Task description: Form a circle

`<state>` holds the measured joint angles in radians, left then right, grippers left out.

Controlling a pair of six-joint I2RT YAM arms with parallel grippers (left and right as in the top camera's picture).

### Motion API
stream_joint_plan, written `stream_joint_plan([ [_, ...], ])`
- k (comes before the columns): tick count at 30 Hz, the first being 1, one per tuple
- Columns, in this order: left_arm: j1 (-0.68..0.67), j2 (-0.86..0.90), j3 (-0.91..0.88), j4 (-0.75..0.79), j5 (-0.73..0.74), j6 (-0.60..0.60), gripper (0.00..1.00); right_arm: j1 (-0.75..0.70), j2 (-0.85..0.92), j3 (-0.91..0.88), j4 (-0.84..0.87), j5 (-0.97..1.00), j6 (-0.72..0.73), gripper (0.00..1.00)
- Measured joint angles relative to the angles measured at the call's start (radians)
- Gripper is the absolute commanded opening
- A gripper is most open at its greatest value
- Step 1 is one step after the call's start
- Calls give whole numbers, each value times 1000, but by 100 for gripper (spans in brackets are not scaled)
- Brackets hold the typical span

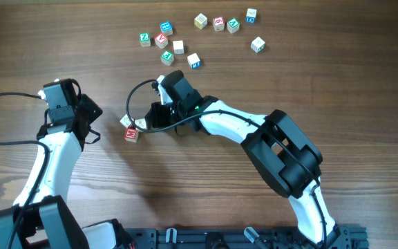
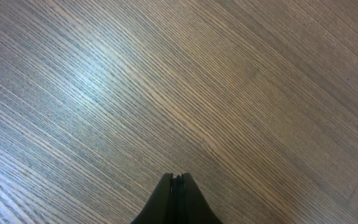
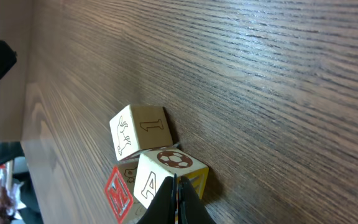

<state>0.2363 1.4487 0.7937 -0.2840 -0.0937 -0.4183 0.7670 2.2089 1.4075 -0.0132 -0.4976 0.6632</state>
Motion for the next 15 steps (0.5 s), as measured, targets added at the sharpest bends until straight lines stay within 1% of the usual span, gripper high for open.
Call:
stream_joint_plan([
  [6, 0, 0, 0, 0, 0, 0, 4, 0, 0, 0, 0, 0, 84, 4],
  [10, 0, 0, 0, 0, 0, 0, 4, 0, 0, 0, 0, 0, 109, 5],
  [15, 0, 0, 0, 0, 0, 0, 4, 0, 0, 0, 0, 1, 174, 5],
])
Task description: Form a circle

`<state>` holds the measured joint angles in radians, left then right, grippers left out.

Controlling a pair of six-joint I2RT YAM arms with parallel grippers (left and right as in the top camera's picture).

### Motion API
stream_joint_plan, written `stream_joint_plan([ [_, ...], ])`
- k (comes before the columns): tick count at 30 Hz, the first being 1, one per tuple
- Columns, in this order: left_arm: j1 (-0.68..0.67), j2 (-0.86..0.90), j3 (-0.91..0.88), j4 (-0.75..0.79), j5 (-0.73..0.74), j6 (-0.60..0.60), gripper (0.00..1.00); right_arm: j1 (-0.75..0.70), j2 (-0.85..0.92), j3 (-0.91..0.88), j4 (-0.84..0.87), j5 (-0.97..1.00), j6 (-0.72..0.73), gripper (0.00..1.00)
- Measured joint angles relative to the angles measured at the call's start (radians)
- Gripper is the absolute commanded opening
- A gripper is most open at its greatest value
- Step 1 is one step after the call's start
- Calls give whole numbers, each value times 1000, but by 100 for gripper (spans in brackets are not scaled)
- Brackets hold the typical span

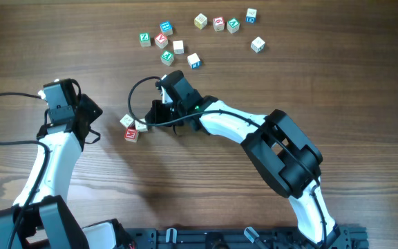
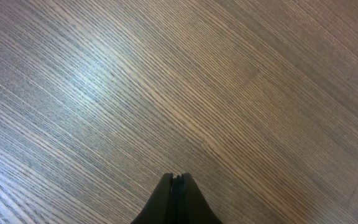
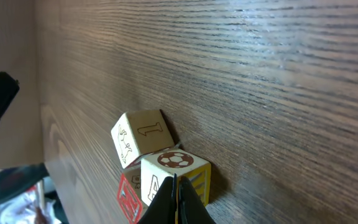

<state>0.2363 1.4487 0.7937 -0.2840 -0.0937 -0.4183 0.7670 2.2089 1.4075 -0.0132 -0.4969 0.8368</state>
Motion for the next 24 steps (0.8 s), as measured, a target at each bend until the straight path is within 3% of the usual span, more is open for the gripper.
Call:
stream_joint_plan([
  [24, 0, 0, 0, 0, 0, 0, 4, 0, 0, 0, -7, 3, 272, 5],
])
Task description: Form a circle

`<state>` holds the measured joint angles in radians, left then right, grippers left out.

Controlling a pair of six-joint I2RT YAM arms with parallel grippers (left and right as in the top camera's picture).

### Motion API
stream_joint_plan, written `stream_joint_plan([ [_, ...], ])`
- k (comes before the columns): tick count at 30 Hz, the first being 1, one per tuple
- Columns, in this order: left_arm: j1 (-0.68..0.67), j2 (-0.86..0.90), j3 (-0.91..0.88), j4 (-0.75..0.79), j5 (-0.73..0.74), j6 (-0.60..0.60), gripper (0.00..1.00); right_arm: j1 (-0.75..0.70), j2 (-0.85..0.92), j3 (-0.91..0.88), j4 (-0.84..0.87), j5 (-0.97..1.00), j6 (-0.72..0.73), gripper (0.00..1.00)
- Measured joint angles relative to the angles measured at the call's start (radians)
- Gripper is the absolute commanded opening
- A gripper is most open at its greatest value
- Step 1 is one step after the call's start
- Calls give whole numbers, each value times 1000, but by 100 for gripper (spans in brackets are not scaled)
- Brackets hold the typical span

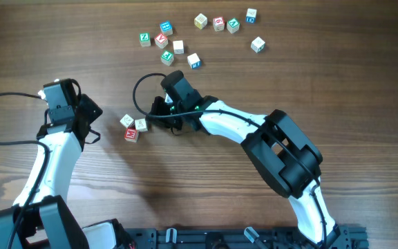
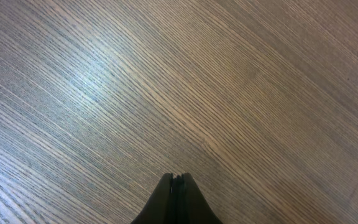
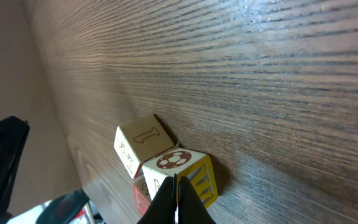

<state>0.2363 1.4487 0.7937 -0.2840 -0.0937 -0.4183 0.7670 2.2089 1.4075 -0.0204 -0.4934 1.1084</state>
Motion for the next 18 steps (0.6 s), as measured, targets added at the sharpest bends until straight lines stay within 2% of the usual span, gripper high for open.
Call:
stream_joint_plan([
  [18, 0, 0, 0, 0, 0, 0, 4, 0, 0, 0, -8, 0, 146, 5],
])
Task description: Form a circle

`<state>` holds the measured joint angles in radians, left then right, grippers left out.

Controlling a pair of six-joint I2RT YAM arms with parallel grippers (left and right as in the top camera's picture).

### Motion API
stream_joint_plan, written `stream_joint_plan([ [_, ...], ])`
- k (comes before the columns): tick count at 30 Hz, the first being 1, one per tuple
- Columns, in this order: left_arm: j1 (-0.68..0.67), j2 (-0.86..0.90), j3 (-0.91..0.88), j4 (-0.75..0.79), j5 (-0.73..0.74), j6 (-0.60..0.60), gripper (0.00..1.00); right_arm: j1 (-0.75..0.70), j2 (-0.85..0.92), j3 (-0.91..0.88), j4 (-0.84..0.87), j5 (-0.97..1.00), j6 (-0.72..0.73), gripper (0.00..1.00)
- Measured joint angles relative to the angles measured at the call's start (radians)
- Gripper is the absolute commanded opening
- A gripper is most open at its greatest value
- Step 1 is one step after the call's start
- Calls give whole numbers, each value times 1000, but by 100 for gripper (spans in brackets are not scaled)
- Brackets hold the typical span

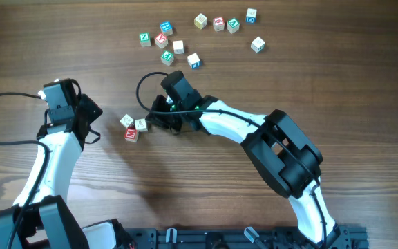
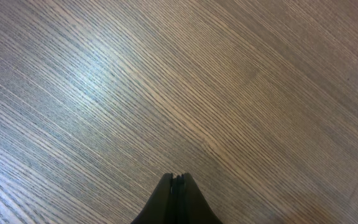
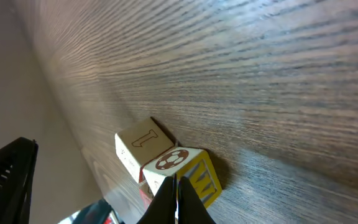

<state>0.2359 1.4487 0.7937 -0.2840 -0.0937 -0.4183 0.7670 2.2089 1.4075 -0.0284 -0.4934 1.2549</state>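
Note:
Three letter blocks sit bunched at left centre: a soccer-ball block (image 1: 140, 124) with a yellow W side (image 3: 194, 175), a "1" block (image 1: 126, 120) (image 3: 143, 146), and a red block (image 1: 130, 134) partly hidden under them in the right wrist view. My right gripper (image 1: 155, 123) (image 3: 178, 182) is shut and empty, its tip at the soccer-ball block's right edge. Several more blocks (image 1: 178, 47) lie scattered at the far side. My left gripper (image 1: 92, 126) (image 2: 178, 178) is shut over bare wood, left of the bunch.
A black cable loop (image 1: 144, 86) arches above my right wrist, near the scattered blocks. The scattered group stretches right to a lone block (image 1: 257, 45). The wooden table (image 1: 337, 83) shows bare wood to the right and in front.
My right wrist has turned a little more and its cable loop has shifted. The three bunched blocks and my left arm have not moved.
My shut right gripper reached over the soccer-ball block, pressed among the three blocks. Over the later moments it stood further right, at that block's edge, with the wrist turning. The bunch barely shifted, and the left arm stayed still.

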Motion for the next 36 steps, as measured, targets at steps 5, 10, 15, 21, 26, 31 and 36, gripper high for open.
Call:
stream_joint_plan([
  [5, 0, 0, 0, 0, 0, 0, 4, 0, 0, 0, -9, 0, 43, 5],
  [10, 0, 0, 0, 0, 0, 0, 4, 0, 0, 0, -10, 0, 74, 5],
  [15, 0, 0, 0, 0, 0, 0, 4, 0, 0, 0, -11, 0, 108, 6],
  [21, 0, 0, 0, 0, 0, 0, 4, 0, 0, 0, -11, 0, 118, 8],
  [26, 0, 0, 0, 0, 0, 0, 4, 0, 0, 0, -11, 0, 116, 5],
  [31, 0, 0, 0, 0, 0, 0, 4, 4, 0, 0, -9, 17, 114, 5],
  [36, 0, 0, 0, 0, 0, 0, 4, 6, 0, 0, -9, 36, 114, 5],
])
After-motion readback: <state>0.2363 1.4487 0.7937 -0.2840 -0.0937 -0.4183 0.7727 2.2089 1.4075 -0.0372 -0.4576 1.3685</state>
